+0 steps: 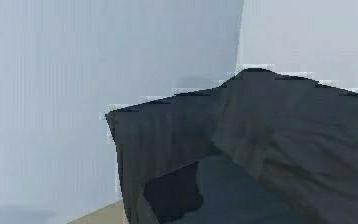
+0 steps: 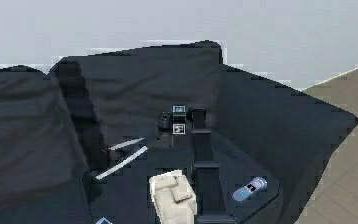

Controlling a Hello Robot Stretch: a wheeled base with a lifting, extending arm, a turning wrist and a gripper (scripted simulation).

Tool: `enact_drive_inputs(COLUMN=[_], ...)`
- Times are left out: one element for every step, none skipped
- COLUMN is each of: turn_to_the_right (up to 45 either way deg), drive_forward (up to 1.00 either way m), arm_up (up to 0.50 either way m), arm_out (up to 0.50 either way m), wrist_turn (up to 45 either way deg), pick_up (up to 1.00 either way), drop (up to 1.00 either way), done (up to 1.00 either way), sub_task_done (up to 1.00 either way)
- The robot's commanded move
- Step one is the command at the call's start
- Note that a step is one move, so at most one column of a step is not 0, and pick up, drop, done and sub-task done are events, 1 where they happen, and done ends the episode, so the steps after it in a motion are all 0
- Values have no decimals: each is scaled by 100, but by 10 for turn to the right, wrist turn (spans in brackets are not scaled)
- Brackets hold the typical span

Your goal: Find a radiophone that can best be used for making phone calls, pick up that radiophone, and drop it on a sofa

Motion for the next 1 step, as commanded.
enact_drive_inputs(turn_to_the_right=[0], drive_forward=[0], arm_up=[0], arm_out=[-8], wrist_turn=[0], pick_up=[0], drop=[0], done=[0], sub_task_done=[0])
